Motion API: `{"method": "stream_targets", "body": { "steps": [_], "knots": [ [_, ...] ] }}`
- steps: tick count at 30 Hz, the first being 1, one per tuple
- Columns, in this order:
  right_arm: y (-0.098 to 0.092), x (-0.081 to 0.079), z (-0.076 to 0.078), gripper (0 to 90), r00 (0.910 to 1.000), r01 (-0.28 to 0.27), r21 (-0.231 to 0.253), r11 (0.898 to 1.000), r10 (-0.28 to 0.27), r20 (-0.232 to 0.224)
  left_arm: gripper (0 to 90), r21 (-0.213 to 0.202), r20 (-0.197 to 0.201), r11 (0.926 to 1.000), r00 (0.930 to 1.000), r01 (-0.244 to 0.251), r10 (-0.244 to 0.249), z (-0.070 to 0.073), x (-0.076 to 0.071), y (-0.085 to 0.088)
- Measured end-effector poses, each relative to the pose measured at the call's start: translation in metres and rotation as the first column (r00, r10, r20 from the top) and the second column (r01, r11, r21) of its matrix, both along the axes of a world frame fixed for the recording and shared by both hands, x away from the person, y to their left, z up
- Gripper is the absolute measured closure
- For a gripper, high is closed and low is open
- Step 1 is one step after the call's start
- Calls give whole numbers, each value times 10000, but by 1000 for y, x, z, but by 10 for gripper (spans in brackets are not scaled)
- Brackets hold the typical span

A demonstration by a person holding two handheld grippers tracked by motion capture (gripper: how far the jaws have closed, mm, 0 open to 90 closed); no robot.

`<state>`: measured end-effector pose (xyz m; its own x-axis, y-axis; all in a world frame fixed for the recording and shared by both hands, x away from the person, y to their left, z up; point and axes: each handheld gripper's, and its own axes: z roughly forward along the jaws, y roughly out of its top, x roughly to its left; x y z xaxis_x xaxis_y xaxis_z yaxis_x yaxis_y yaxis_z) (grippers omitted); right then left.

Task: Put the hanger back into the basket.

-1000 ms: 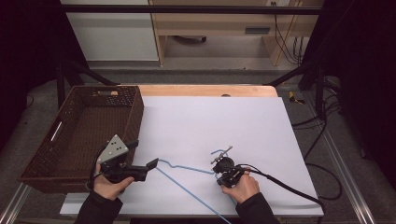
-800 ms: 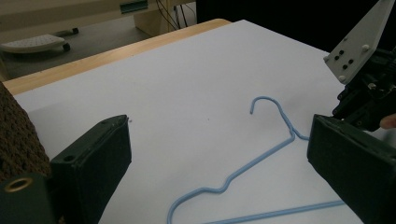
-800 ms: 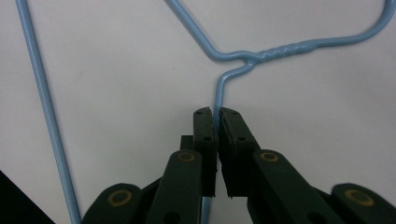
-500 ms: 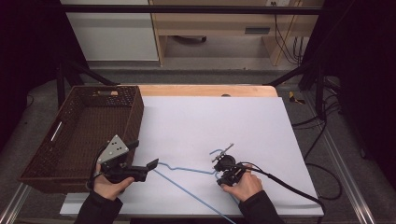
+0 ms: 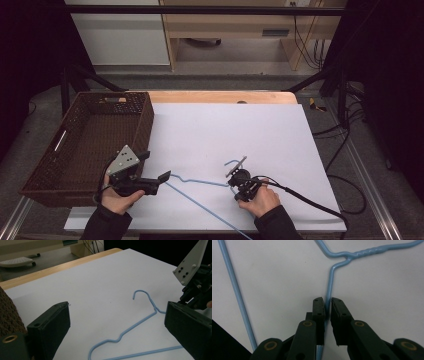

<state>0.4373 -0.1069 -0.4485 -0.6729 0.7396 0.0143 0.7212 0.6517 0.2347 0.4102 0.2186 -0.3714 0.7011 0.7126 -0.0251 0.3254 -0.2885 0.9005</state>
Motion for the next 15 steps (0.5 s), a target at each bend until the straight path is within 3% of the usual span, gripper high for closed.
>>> {"method": "stream_targets", "body": {
  "steps": [7,15],
  "knots": [
    [0,3,0,873,9989,407,15,9992,-406,-222,60,83,-53,10000,10000,53,-53,-1,0,-2],
    [-4,1,-1,876,9991,427,347,9985,-427,-13,60,221,-78,9996,9998,191,-189,0,2,-5]
  ]
}}
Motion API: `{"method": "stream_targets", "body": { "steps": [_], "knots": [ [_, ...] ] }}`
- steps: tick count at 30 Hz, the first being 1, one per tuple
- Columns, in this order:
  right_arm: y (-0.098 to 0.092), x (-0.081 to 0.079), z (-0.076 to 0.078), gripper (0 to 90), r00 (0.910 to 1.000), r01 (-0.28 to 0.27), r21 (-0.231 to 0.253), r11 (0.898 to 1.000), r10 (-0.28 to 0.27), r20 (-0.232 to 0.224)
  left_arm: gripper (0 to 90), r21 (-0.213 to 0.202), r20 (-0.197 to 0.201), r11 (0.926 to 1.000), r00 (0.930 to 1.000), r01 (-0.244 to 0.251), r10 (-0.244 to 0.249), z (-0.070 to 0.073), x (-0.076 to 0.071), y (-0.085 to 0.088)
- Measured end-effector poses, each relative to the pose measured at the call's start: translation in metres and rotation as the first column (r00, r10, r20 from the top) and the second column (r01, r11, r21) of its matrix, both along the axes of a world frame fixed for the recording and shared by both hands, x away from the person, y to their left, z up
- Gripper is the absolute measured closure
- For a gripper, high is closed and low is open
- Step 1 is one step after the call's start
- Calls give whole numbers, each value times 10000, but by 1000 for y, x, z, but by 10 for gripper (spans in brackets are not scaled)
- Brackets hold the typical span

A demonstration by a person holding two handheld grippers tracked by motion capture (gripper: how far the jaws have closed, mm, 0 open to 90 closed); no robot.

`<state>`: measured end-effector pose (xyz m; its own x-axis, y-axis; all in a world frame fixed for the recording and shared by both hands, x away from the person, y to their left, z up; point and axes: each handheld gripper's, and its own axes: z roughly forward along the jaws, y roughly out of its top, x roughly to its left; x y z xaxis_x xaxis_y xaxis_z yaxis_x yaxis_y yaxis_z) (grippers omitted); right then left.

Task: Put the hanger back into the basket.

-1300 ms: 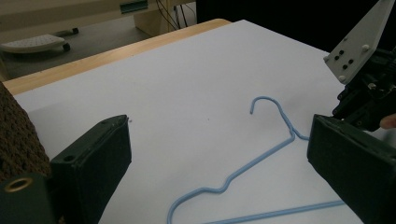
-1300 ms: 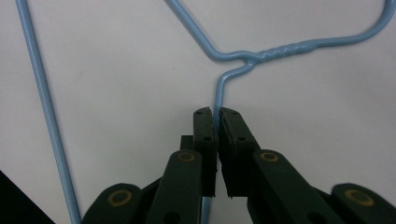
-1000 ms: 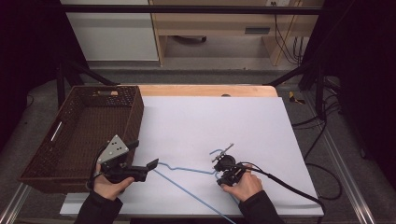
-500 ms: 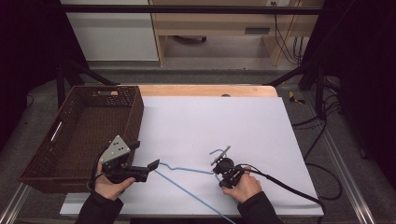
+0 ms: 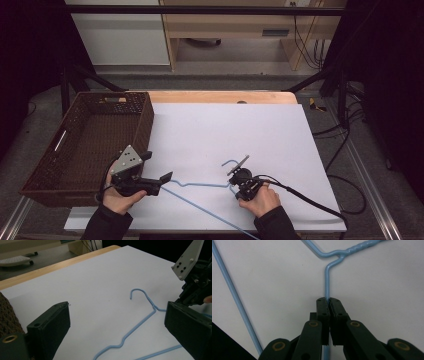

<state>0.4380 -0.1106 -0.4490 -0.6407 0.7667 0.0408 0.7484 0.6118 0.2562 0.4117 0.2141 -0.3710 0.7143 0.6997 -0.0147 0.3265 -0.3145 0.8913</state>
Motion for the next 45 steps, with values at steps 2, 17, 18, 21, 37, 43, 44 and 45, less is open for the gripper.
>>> {"method": "stream_targets", "body": {
  "steps": [2,17,18,21,37,43,44,45],
  "knots": [
    [0,0,1,876,10000,-62,-18,10000,62,48,61,23,-10,10000,10000,31,-31,0,0,-1],
    [-12,-7,31,876,9946,-712,825,9940,645,816,76,1566,-617,9782,9899,1361,-1278,0,10,-38],
    [-13,-8,32,876,9934,-808,848,9931,733,879,80,1886,-822,9675,9845,1682,-1552,-4,13,-48],
    [-13,-9,33,876,9918,-934,907,9915,847,957,94,2413,-1173,9441,9724,2248,-2015,-13,18,-64],
    [-13,-15,35,876,9890,-1190,1047,9874,1086,1004,341,4405,-2194,8042,9165,3989,-3344,-58,48,-128],
    [-13,-15,35,876,9893,-1209,1056,9870,1110,948,453,4963,-2270,7549,9034,4288,-3639,-65,49,-137],
    [-12,-16,35,876,9907,-1127,1045,9881,1037,881,479,4968,-2201,7576,9059,4233,-3618,-66,49,-137],
    [-12,-16,35,876,9909,-1110,1050,9883,1019,880,499,5068,-2237,7476,9030,4292,-3668,-66,49,-137]
  ]
}}
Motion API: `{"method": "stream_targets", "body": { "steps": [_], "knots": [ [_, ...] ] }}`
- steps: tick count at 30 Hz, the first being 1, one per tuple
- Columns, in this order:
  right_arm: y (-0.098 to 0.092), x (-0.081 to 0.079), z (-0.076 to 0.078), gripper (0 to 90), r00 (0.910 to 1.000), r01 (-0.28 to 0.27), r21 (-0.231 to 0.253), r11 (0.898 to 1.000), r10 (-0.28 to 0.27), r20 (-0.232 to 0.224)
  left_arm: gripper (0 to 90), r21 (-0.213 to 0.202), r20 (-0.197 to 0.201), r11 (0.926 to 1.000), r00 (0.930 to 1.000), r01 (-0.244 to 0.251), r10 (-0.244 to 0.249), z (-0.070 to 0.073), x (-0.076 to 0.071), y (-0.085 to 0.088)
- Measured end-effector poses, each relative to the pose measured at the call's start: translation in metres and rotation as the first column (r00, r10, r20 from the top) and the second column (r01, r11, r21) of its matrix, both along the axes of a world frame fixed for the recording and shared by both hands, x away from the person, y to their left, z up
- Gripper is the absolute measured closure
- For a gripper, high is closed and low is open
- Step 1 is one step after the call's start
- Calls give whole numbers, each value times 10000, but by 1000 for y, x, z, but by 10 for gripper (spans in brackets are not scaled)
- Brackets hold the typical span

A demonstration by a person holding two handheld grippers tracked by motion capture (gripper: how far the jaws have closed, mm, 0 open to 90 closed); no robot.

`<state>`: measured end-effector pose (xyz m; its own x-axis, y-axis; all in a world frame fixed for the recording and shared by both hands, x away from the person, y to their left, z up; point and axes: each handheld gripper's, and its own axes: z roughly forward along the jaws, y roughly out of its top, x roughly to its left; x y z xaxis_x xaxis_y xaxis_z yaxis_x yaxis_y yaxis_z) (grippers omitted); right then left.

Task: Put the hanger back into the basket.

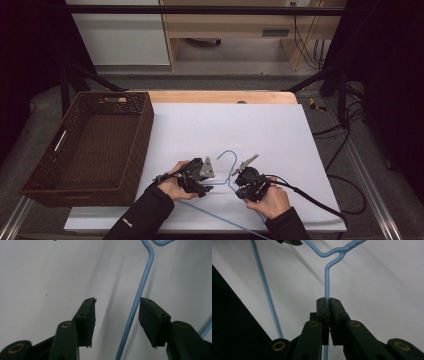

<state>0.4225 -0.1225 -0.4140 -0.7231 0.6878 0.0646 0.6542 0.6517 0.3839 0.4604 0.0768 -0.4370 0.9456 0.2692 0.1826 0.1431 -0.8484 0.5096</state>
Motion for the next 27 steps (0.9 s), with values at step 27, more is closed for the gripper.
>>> {"method": "stream_targets", "body": {
  "steps": [27],
  "knots": [
    [-2,0,1,874,9998,-33,2,10000,33,190,847,894,531,9893,9913,1153,-1203,0,-10,-11]
  ]
}}
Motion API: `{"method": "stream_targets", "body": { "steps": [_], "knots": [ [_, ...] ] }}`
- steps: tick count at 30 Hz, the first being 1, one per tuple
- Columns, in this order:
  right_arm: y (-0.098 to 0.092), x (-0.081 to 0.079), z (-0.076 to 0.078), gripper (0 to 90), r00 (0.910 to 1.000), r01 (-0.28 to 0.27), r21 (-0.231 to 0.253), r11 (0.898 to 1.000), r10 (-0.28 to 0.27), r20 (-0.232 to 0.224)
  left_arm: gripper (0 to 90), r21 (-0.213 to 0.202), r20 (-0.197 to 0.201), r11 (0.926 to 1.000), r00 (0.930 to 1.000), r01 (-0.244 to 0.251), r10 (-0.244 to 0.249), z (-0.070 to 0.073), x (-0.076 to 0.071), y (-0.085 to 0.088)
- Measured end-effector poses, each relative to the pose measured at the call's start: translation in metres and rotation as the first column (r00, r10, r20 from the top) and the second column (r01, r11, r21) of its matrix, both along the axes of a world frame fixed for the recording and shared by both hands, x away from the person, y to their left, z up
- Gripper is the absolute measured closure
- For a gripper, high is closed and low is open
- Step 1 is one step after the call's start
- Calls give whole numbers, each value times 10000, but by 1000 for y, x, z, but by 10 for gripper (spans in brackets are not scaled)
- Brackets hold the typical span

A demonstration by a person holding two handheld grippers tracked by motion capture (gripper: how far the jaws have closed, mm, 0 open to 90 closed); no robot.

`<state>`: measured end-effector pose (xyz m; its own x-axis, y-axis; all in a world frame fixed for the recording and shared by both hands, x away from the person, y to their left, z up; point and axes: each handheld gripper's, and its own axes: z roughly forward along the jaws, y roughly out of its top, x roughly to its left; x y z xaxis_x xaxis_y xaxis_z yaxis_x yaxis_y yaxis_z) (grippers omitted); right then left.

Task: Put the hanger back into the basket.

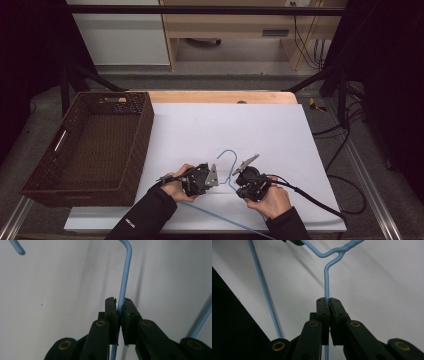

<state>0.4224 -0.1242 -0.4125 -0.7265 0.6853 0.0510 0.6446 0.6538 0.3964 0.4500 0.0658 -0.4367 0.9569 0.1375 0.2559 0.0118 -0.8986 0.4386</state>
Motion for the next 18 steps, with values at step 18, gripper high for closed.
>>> {"method": "stream_targets", "body": {
  "steps": [18],
  "knots": [
    [-13,-7,19,814,9976,-307,625,9976,267,646,873,-439,-272,9990,9995,119,-131,24,-10,6]
  ]
}}
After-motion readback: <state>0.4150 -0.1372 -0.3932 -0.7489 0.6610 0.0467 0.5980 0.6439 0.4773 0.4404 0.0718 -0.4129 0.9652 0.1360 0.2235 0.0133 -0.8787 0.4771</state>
